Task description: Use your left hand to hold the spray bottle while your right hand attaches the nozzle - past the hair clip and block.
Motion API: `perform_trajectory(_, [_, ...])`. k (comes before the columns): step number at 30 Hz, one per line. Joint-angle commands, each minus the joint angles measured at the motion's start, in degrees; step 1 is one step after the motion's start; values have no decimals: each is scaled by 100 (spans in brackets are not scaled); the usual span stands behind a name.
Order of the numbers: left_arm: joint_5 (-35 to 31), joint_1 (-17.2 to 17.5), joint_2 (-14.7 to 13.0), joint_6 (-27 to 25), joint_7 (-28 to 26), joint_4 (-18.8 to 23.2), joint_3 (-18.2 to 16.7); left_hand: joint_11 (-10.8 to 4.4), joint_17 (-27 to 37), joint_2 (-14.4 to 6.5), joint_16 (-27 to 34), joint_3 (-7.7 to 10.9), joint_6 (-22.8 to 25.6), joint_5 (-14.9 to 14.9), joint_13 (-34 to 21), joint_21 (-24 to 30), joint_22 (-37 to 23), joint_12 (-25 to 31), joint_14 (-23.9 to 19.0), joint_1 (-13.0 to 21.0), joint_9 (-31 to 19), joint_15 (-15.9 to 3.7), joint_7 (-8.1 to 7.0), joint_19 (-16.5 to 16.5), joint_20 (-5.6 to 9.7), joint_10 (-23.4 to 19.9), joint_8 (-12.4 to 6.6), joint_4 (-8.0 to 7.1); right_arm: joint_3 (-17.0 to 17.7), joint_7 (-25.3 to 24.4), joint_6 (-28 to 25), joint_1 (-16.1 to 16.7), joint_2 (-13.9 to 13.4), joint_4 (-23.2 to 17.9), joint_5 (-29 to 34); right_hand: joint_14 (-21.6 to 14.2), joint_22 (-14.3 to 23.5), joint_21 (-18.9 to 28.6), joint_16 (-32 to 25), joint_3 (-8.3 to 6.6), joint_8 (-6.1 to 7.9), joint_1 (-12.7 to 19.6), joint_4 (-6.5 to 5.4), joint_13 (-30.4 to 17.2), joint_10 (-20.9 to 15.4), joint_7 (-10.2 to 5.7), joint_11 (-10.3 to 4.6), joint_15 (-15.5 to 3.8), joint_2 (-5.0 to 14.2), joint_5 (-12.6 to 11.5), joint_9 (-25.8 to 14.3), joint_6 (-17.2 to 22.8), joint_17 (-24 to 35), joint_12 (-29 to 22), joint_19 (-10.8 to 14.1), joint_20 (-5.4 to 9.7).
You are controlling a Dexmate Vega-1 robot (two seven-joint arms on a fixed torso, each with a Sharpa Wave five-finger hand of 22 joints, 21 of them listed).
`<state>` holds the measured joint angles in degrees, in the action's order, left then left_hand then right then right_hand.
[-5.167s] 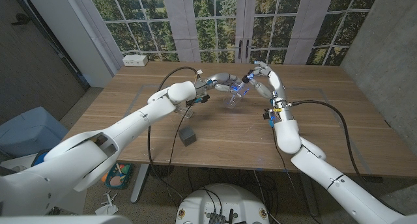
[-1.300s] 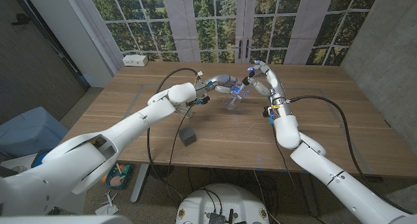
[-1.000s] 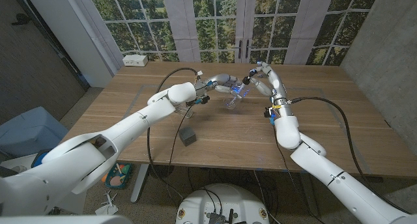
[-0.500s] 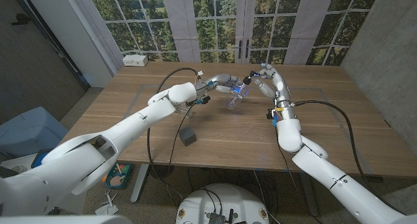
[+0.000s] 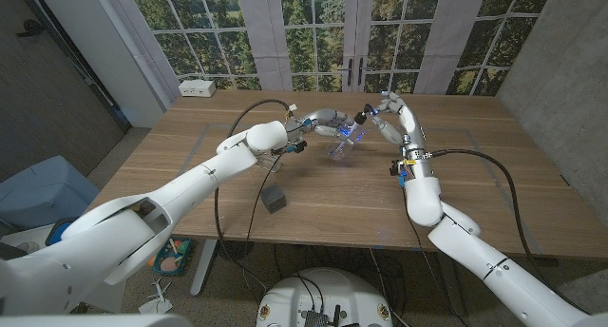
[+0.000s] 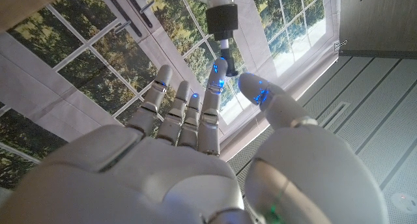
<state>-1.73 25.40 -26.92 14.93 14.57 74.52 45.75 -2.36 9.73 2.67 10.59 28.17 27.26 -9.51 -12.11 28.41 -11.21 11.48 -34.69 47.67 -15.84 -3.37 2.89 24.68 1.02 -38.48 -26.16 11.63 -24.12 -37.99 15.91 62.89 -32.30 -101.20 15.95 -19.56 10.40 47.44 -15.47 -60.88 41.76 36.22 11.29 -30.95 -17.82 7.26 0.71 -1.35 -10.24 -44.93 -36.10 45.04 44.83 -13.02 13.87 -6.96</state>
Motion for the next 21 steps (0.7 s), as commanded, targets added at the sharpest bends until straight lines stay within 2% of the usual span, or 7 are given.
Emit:
perform_trajectory(1, [-10, -58, 29, -7, 13, -92, 28, -636, 19, -1099, -5, 179, 2330, -44, -18, 27, -8, 32, 7, 1040, -10, -817, -261, -19, -16, -617, -22, -165, -126, 322, 242, -148, -42, 63, 69, 13, 13, -48, 1, -66, 91, 124, 15, -18, -54, -55, -13, -60, -34, -36, -126, -14, -7, 5, -30, 45])
perform_trajectory(7, [-1, -65, 21, 15, 11, -129, 21, -636, 21, -1099, -3, 176, 2328, -42, -17, 33, -7, 32, 8, 1038, -14, -817, -266, -20, -19, -613, -22, -168, -207, 500, 235, -285, -14, 91, 108, 42, 11, -74, 27, -121, 151, 185, 18, -24, 9, -128, -35, -47, -57, -63, -286, -252, -33, 51, -35, 50])
perform_trajectory(11, [14, -72, 19, 45, 9, -166, 11, -637, 21, -1102, -2, 176, 2329, -43, -17, 35, -7, 32, 9, 1037, -14, -818, -265, -26, -18, -614, -22, -170, -242, 541, 113, -362, 30, 100, 170, 72, 10, -93, 48, -180, -6, 181, 5, -28, 110, -170, -77, -27, -71, -91, -155, -487, -53, 97, -32, 43])
perform_trajectory(17, [34, -80, 14, 89, 32, -215, 10, -630, 18, -1096, -4, 177, 2326, -43, -17, 40, -6, 34, 8, 1038, -12, -817, -267, -28, -21, -616, -18, -167, -267, 522, -60, -432, 109, 145, 186, 113, 18, -134, 90, -252, -562, 79, -4, -16, 275, -277, -80, -1, -86, -97, 230, -1277, -116, 140, -28, 26])
perform_trajectory(21, [48, -79, 23, 145, 23, -251, 1, -630, 19, -1098, -4, 177, 2333, -42, -17, 42, -6, 35, 9, 1030, -11, -816, -271, -31, -23, -617, -19, -174, -274, 486, -234, -448, 157, 151, 179, 161, 27, -144, 86, -121, -801, 17, -6, 5, 369, -183, -78, 14, -77, -18, 400, -1528, -115, 153, -31, 10])
